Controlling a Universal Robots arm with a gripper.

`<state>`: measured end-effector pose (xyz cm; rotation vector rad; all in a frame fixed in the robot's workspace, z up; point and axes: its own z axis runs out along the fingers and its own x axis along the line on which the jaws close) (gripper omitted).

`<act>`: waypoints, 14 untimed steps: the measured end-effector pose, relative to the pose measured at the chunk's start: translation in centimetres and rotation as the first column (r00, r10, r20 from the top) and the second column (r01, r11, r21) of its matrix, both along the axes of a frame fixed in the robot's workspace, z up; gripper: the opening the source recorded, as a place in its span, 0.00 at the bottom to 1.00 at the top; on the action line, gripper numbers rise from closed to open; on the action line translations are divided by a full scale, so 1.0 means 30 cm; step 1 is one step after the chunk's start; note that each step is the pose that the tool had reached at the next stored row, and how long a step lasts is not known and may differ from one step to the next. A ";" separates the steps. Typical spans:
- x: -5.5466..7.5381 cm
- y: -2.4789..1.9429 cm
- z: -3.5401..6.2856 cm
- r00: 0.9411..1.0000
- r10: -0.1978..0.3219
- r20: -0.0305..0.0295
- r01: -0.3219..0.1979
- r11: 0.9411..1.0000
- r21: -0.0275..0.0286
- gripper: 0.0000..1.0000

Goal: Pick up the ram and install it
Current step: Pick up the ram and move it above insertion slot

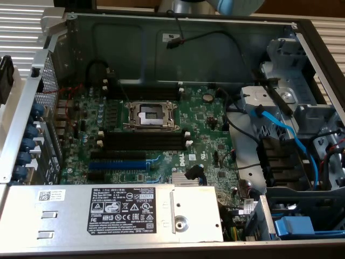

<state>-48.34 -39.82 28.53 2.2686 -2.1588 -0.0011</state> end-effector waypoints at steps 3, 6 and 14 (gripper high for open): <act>-0.008 0.000 -0.014 1.000 0.000 0.006 0.000 1.000 0.000 0.10; -0.014 -0.001 -0.030 1.000 0.000 0.010 0.000 1.000 0.000 0.10; -0.017 -0.012 -0.073 1.000 0.000 0.018 0.000 1.000 0.000 0.10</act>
